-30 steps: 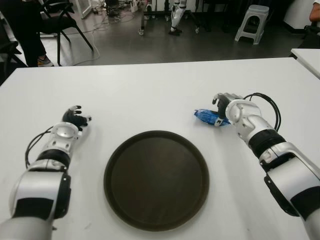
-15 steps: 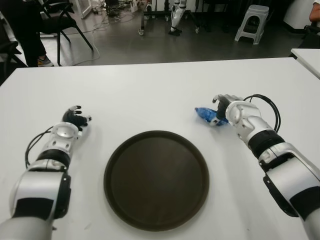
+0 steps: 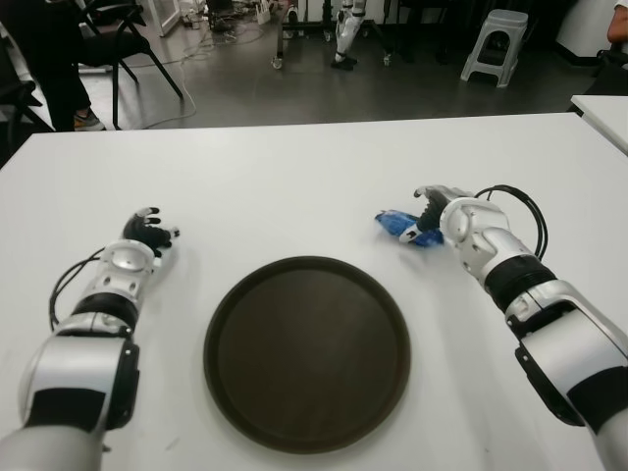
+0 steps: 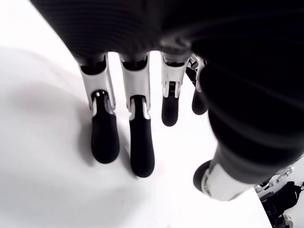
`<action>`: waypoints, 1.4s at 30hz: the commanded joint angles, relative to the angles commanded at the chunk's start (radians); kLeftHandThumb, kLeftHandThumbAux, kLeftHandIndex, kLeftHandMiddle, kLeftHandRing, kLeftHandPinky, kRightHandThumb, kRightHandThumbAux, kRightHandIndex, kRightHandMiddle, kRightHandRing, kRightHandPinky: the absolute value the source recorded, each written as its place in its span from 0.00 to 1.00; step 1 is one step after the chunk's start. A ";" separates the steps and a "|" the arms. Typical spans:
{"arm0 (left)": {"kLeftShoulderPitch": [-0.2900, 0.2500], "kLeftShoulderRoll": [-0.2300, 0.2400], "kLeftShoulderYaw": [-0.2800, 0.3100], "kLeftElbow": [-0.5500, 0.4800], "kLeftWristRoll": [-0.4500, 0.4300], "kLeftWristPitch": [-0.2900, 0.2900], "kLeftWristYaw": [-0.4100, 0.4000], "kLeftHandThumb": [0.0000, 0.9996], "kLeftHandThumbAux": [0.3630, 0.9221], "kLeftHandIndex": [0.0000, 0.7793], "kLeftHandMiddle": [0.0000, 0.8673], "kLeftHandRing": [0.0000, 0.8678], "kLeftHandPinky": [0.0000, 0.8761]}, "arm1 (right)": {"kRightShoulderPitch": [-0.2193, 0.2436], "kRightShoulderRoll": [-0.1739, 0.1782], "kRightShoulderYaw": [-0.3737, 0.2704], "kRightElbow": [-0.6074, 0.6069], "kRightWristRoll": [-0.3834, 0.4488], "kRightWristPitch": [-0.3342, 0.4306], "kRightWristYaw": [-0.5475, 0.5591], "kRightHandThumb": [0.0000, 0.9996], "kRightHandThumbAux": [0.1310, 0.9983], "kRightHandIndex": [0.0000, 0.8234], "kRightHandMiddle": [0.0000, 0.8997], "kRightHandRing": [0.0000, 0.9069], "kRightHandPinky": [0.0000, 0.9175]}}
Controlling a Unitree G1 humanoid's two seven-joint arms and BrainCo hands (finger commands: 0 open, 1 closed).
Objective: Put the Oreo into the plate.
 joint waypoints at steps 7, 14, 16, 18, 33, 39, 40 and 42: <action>0.000 -0.001 0.007 -0.001 -0.007 -0.003 -0.003 0.19 0.72 0.13 0.17 0.22 0.25 | -0.004 0.001 0.011 0.010 0.002 -0.003 0.001 0.00 0.59 0.00 0.00 0.00 0.00; 0.002 -0.003 0.012 -0.003 -0.010 -0.008 -0.005 0.18 0.75 0.13 0.17 0.21 0.21 | -0.005 0.007 0.010 0.011 0.005 0.012 -0.005 0.00 0.59 0.00 0.00 0.00 0.00; 0.003 -0.002 0.014 -0.003 -0.011 -0.011 -0.005 0.17 0.76 0.12 0.17 0.21 0.21 | -0.005 0.009 0.008 0.008 0.006 0.019 -0.003 0.00 0.59 0.00 0.00 0.00 0.00; 0.004 -0.002 0.014 -0.003 -0.010 -0.015 -0.006 0.15 0.77 0.12 0.17 0.21 0.20 | -0.004 0.010 0.007 0.003 0.007 0.025 -0.003 0.00 0.59 0.00 0.00 0.00 0.00; 0.002 -0.001 0.001 -0.002 -0.001 -0.005 -0.003 0.16 0.73 0.10 0.15 0.18 0.19 | -0.002 0.014 -0.001 0.004 0.012 0.030 -0.015 0.00 0.60 0.00 0.00 0.00 0.00; 0.002 -0.001 0.001 -0.001 0.000 -0.006 0.001 0.19 0.74 0.10 0.16 0.20 0.22 | -0.008 0.014 0.010 0.015 0.004 0.024 -0.007 0.00 0.60 0.00 0.00 0.00 0.00; 0.002 -0.001 -0.001 -0.001 0.002 -0.004 0.002 0.19 0.73 0.10 0.16 0.20 0.22 | -0.009 0.015 0.012 0.016 0.003 0.024 -0.006 0.00 0.60 0.00 0.00 0.00 0.00; 0.001 -0.001 -0.004 -0.001 0.005 -0.002 0.004 0.19 0.72 0.11 0.16 0.21 0.23 | -0.010 0.016 0.014 0.016 0.002 0.026 -0.005 0.00 0.61 0.00 0.00 0.00 0.00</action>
